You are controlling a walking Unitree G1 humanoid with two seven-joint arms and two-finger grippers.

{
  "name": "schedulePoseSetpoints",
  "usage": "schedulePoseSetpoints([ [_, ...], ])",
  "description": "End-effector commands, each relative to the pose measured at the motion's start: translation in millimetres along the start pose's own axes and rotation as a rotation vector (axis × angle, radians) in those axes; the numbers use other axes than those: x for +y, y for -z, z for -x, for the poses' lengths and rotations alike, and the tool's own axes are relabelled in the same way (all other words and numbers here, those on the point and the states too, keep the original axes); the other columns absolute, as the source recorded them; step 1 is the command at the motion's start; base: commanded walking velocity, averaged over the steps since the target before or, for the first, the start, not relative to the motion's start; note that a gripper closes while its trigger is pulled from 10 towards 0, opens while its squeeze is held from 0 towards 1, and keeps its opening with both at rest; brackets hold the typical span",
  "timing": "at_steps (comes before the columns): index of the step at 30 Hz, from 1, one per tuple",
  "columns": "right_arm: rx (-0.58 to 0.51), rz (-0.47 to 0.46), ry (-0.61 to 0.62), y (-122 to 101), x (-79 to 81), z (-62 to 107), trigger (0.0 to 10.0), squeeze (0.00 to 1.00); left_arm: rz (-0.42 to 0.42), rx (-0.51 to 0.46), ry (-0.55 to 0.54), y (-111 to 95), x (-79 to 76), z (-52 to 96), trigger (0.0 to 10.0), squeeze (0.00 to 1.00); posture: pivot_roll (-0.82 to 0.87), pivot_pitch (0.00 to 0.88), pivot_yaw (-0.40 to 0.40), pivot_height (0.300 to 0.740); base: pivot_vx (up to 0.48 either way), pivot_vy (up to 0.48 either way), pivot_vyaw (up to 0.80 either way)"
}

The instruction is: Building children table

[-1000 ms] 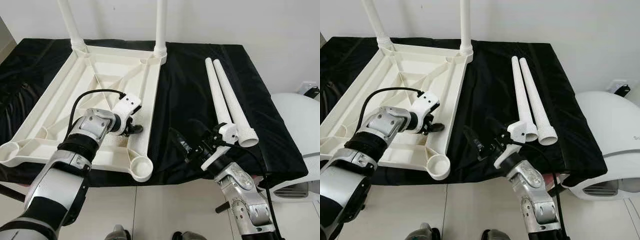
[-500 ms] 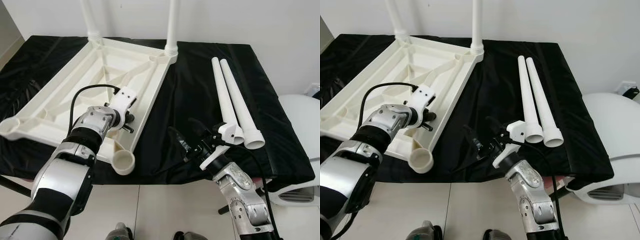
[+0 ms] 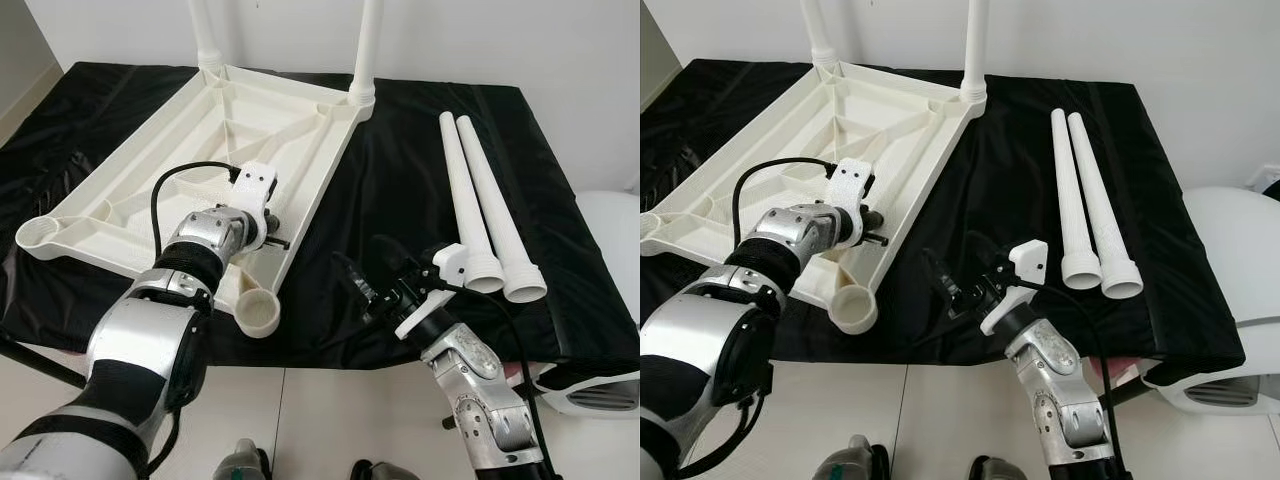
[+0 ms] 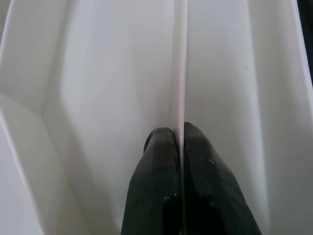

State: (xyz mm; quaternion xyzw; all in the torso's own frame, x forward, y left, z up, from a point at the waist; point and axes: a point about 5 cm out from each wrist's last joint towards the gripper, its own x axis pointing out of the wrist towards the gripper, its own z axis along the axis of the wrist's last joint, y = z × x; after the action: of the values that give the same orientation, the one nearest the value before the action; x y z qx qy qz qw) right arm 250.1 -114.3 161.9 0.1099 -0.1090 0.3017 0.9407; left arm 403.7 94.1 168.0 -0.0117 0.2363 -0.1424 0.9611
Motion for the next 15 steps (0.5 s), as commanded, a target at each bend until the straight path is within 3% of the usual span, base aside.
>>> schedulePoseSetpoints([
  [1,0.008,0.003,0.002,0,1.6,1.2,10.0,0.00,0.104,-0.142,-0.041,-19,-0.7,1.5,0.0,0.00,0.01,0.089,0.033,0.740,0.000,0.000,0.00],
  [5,0.007,0.001,-0.001,1,2.8,0.5,10.0,0.00,0.150,-0.169,-0.059,-25,-3.4,1.6,0.0,0.00,0.00,0.083,0.037,0.740,0.000,0.000,0.00],
  [6,0.007,0.000,-0.002,1,3.4,0.2,10.0,0.00,0.140,-0.170,-0.047,-26,-8.2,1.1,4.5,0.00,0.00,0.082,0.038,0.740,0.000,0.000,0.00],
  [7,0.006,0.000,-0.004,1,4.0,-0.1,10.0,0.00,0.125,-0.172,-0.038,-28,-11.8,0.8,7.9,0.00,0.00,0.080,0.041,0.740,0.000,0.000,0.00],
  [8,0.006,0.000,-0.004,1,4.0,-0.1,10.0,0.00,0.125,-0.172,-0.038,-28,-11.8,0.8,7.9,0.00,0.00,0.080,0.041,0.740,0.000,0.000,0.00],
  [9,0.004,0.003,-0.001,1,3.3,0.4,10.0,0.00,0.049,-0.170,0.009,-30,-21.4,0.0,10.0,0.00,0.00,0.077,0.044,0.740,0.000,0.000,0.00],
  [14,0.003,0.006,0.003,1,2.7,0.9,10.0,0.00,-0.031,-0.182,0.083,-32,-30.3,0.1,10.0,0.00,0.00,0.074,0.047,0.740,0.000,0.000,0.00],
  [15,0.003,0.006,0.003,1,3.0,0.7,10.0,0.00,-0.049,-0.194,0.108,-34,-33.0,0.5,10.0,0.54,0.00,0.074,0.048,0.740,0.000,0.000,0.00],
])
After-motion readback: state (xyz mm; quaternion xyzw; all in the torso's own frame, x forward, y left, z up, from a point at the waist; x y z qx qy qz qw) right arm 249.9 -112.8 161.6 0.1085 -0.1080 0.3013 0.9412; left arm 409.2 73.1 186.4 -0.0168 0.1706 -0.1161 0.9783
